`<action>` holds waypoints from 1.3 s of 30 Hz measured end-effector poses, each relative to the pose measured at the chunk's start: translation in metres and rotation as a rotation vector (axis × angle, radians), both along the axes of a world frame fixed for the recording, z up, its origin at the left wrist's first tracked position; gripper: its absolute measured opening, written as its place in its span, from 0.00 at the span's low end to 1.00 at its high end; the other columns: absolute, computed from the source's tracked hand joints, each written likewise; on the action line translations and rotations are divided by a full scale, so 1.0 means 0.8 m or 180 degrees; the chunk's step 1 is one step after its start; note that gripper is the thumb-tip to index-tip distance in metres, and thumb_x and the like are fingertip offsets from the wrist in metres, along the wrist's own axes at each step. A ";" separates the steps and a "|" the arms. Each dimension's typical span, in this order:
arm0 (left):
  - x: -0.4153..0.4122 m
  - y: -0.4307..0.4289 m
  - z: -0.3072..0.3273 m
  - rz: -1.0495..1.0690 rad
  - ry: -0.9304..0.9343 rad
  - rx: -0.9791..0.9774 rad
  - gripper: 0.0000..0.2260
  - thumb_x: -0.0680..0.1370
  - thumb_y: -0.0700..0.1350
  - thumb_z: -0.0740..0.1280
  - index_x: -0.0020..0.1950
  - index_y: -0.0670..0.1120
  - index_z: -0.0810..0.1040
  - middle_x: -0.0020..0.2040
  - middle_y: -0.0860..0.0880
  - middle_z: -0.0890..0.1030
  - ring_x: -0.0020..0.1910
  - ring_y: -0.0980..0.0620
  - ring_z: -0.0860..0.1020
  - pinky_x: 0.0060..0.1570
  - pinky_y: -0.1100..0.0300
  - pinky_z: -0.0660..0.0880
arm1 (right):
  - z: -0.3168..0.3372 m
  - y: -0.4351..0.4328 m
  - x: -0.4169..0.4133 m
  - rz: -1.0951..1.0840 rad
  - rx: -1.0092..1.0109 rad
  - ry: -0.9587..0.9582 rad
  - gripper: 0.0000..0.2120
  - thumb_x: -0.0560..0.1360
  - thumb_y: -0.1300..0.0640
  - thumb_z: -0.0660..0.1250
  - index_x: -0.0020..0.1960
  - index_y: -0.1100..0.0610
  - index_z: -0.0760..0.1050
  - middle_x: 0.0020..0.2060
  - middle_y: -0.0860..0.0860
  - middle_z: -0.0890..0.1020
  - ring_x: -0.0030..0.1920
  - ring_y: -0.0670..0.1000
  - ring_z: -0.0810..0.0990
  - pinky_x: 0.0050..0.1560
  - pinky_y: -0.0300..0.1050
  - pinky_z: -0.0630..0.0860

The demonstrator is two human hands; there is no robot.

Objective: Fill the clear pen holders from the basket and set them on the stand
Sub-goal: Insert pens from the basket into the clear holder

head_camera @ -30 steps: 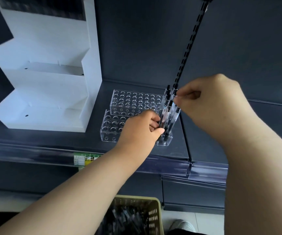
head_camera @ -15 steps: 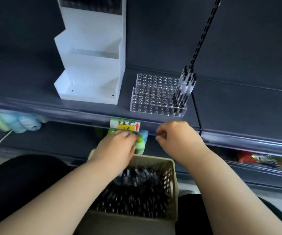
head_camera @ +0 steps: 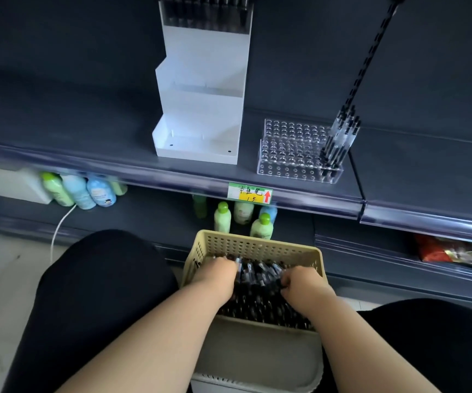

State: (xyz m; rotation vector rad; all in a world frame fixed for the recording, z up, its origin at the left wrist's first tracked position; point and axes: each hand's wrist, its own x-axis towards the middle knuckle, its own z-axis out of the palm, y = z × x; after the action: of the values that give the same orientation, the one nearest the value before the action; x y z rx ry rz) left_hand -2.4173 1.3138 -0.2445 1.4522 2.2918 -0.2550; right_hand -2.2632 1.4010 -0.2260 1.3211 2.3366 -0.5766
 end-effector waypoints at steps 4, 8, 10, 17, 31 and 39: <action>-0.003 0.014 -0.018 0.0273 -0.0127 -0.0175 0.15 0.76 0.34 0.58 0.60 0.44 0.75 0.60 0.44 0.75 0.58 0.43 0.75 0.54 0.53 0.73 | -0.015 0.001 -0.011 -0.0263 -0.0022 0.0282 0.09 0.75 0.56 0.62 0.52 0.53 0.78 0.47 0.52 0.82 0.47 0.54 0.80 0.46 0.43 0.77; -0.005 0.026 -0.039 0.0597 -0.0227 -0.0210 0.17 0.76 0.32 0.58 0.63 0.41 0.73 0.61 0.42 0.74 0.60 0.43 0.74 0.56 0.52 0.73 | -0.029 0.004 -0.032 -0.0252 -0.0134 0.0514 0.09 0.75 0.54 0.63 0.53 0.53 0.79 0.48 0.53 0.82 0.48 0.54 0.80 0.49 0.46 0.78; -0.007 0.031 -0.049 0.0831 -0.0384 -0.0104 0.15 0.78 0.37 0.58 0.63 0.43 0.73 0.62 0.43 0.73 0.62 0.43 0.73 0.56 0.52 0.72 | -0.039 0.004 -0.044 -0.0206 -0.0179 0.0522 0.10 0.75 0.53 0.64 0.53 0.53 0.79 0.49 0.53 0.82 0.50 0.55 0.79 0.52 0.48 0.77; -0.009 0.045 -0.072 0.1072 -0.0498 0.0084 0.16 0.77 0.56 0.60 0.59 0.48 0.72 0.60 0.46 0.73 0.62 0.44 0.70 0.54 0.52 0.72 | -0.068 0.004 -0.076 -0.0281 -0.0218 0.0233 0.14 0.76 0.50 0.62 0.56 0.56 0.77 0.55 0.54 0.80 0.56 0.55 0.78 0.54 0.46 0.74; -0.007 0.045 -0.044 0.1015 -0.0654 -0.0579 0.22 0.80 0.53 0.58 0.73 0.47 0.64 0.75 0.49 0.62 0.72 0.46 0.62 0.66 0.54 0.64 | -0.075 0.007 -0.078 -0.0551 -0.0595 0.0026 0.18 0.73 0.47 0.64 0.55 0.59 0.74 0.54 0.56 0.79 0.53 0.56 0.78 0.47 0.43 0.72; 0.004 0.029 -0.036 0.1246 -0.0613 -0.0450 0.24 0.76 0.58 0.63 0.66 0.46 0.72 0.67 0.45 0.72 0.62 0.44 0.74 0.53 0.56 0.73 | -0.052 -0.005 -0.059 -0.0518 -0.0524 0.0381 0.11 0.75 0.52 0.63 0.47 0.60 0.77 0.50 0.58 0.81 0.53 0.57 0.78 0.42 0.39 0.66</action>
State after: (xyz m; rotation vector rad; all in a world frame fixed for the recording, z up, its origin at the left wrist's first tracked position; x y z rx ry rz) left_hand -2.4142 1.3369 -0.2734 0.8934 2.2874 -0.1488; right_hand -2.3102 1.3967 -0.2675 1.4430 2.2305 -0.9015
